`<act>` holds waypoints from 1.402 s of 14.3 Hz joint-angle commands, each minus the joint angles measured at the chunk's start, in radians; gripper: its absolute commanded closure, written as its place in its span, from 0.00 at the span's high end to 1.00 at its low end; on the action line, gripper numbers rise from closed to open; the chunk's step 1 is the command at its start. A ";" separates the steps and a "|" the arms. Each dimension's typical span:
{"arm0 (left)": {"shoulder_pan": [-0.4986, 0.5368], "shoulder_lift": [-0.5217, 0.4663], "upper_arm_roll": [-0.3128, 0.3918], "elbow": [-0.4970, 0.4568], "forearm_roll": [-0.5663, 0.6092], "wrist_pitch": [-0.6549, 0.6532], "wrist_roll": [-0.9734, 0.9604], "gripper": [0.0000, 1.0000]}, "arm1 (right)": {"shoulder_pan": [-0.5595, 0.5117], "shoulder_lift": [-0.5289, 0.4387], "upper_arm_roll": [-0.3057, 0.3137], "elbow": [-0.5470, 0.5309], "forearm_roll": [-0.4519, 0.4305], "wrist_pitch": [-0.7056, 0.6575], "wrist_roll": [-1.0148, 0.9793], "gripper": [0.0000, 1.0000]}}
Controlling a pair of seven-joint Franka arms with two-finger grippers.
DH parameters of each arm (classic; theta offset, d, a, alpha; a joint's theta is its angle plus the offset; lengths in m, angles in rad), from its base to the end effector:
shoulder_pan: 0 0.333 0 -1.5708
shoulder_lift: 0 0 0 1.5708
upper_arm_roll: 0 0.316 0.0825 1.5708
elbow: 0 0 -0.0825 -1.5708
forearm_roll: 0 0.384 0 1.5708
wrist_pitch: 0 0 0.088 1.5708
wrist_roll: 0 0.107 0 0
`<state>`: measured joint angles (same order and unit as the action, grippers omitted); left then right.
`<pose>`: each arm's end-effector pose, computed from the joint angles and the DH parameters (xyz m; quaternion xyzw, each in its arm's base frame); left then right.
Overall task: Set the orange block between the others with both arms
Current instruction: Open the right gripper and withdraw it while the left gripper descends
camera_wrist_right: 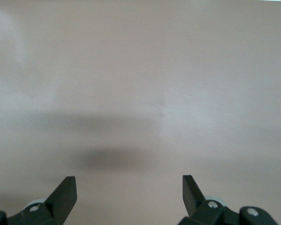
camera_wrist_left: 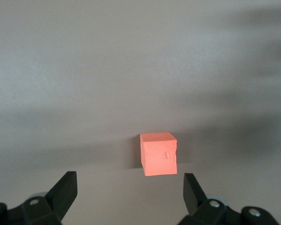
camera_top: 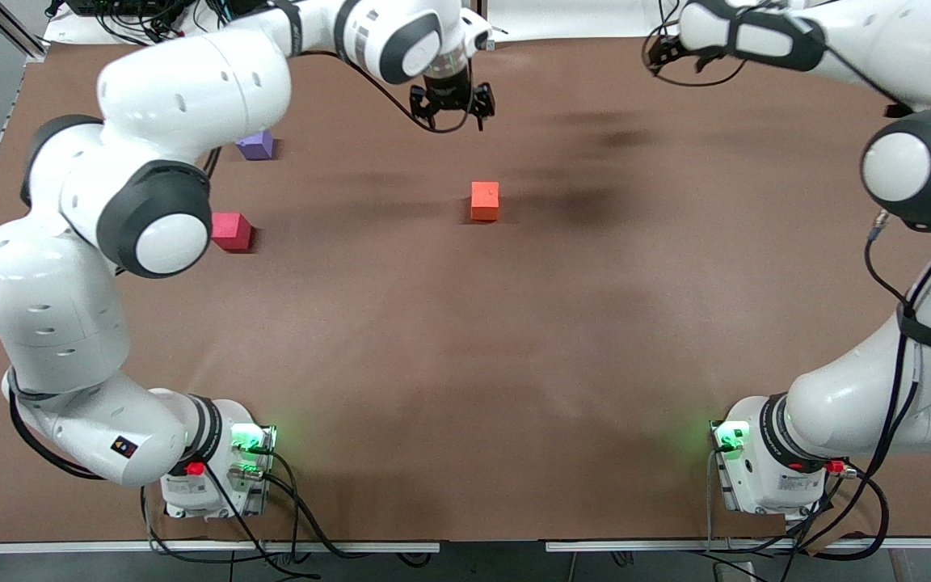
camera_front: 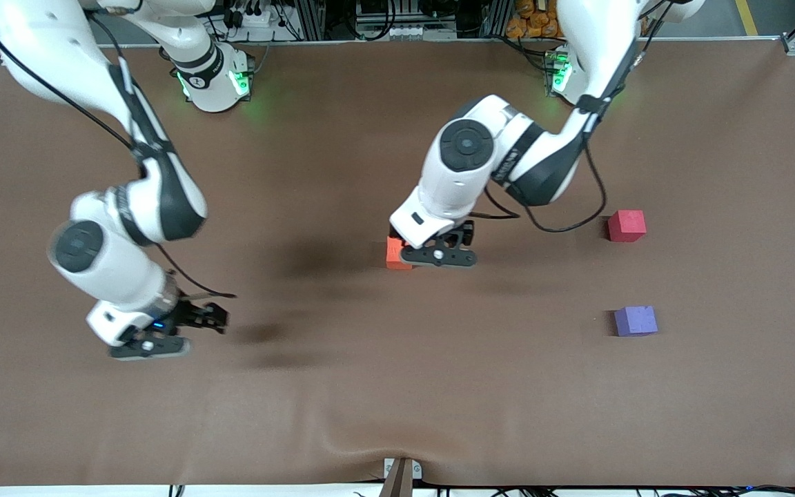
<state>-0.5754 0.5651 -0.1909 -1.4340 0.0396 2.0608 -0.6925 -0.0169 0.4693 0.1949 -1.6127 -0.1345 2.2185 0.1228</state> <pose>0.5349 -0.4769 0.3754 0.9984 -0.0292 0.0050 0.0482 0.6860 0.1009 0.3726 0.9959 0.0506 0.0744 0.0023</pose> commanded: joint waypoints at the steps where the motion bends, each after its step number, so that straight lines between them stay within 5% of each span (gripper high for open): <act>1: -0.050 0.058 0.019 0.043 0.072 0.001 -0.067 1.00 | -0.090 -0.107 0.031 -0.070 0.004 -0.080 -0.069 1.00; 4: -0.078 0.094 0.016 0.038 0.143 0.001 -0.074 1.00 | -0.158 -0.162 0.029 -0.069 0.116 -0.196 -0.155 1.00; 9: -0.133 0.140 0.011 0.035 0.134 0.001 -0.191 1.00 | -0.193 -0.309 0.011 -0.067 0.121 -0.410 -0.160 1.00; 13: -0.178 0.192 0.011 0.035 0.137 0.027 -0.274 1.00 | 0.003 -0.399 -0.207 -0.064 0.119 -0.517 -0.155 1.00; 20: -0.178 0.266 0.011 0.037 0.135 0.143 -0.346 1.00 | -0.020 -0.439 -0.215 0.014 0.122 -0.617 -0.152 1.00</act>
<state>-0.7494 0.8071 -0.1819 -1.4220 0.1514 2.1852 -1.0080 -0.0327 0.0581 -0.0142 -1.6077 -0.0244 1.6221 -0.0266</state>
